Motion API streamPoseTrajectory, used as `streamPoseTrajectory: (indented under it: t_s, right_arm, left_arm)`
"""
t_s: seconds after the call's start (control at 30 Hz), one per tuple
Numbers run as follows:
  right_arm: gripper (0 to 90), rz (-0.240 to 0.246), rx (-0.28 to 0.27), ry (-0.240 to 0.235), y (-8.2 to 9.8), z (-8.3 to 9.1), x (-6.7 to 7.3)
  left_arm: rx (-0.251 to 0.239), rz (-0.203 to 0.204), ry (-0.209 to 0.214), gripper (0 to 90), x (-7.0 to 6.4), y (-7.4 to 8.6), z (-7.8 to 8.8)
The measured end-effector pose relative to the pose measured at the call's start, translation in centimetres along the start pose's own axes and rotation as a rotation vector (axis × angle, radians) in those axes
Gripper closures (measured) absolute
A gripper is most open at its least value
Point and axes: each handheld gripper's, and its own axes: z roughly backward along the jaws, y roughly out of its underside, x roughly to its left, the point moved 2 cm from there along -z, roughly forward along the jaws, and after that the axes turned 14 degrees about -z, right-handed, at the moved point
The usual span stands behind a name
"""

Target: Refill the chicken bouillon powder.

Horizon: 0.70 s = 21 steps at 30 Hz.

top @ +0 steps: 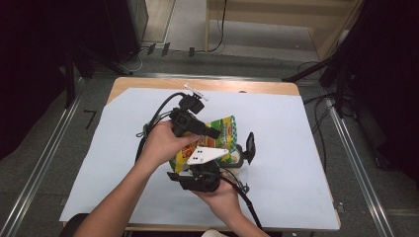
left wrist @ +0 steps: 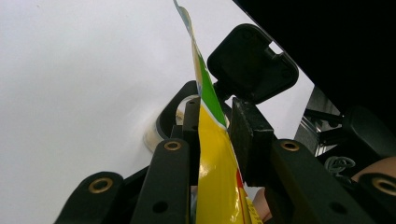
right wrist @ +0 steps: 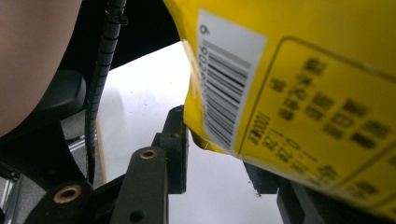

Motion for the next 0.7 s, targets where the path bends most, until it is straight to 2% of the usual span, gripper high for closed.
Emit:
streamPoseTrajectory:
  t_s: [0.7]
  right_arm:
    - [65.8, 0.013, -0.006, 0.012, -0.14, 0.03, 0.14]
  left_arm:
    - [-0.007, -0.008, -0.013, 76.8, -0.15, -0.09, 0.28]
